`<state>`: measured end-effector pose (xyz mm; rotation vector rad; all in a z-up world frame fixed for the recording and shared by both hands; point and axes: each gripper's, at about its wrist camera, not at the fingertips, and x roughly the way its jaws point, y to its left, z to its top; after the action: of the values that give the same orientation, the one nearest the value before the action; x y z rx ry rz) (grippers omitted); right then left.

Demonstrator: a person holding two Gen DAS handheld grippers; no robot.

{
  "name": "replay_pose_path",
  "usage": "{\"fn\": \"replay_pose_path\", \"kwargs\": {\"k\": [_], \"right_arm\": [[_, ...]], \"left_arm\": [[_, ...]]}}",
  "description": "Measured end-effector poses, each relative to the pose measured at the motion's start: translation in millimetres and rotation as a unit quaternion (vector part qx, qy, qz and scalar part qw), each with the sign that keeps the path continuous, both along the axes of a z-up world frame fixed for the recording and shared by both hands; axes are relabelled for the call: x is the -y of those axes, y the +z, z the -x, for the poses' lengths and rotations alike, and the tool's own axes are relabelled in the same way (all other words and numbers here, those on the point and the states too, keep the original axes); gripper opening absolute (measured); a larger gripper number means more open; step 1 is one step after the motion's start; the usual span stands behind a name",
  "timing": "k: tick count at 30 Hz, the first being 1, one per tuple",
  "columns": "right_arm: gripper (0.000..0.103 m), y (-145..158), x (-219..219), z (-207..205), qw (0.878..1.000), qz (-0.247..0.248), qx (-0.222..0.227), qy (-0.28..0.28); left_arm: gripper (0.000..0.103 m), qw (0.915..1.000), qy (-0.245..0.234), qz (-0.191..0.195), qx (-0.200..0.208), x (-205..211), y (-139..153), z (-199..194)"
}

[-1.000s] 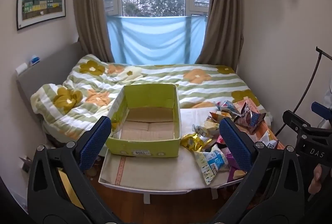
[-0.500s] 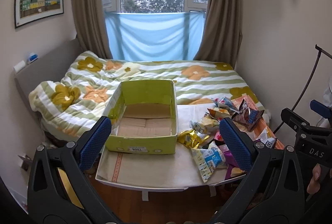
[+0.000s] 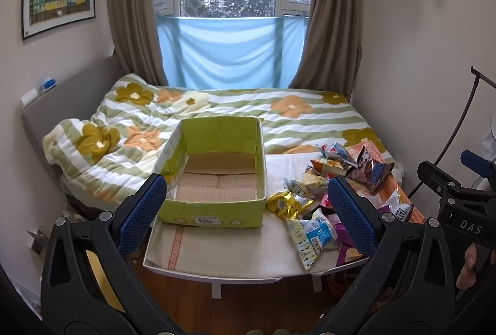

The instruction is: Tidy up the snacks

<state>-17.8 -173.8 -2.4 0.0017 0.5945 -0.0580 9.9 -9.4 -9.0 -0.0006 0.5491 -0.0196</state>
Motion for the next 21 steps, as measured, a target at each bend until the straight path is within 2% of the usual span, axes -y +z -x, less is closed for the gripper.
{"fn": "replay_pose_path", "kwargs": {"k": [21], "right_arm": [[0.103,-0.8,0.6,-0.2,1.0,-0.001,-0.001,0.0]], "left_arm": [[0.103,1.0,-0.006,0.001,-0.004,-1.2,0.5,-3.9]]}}
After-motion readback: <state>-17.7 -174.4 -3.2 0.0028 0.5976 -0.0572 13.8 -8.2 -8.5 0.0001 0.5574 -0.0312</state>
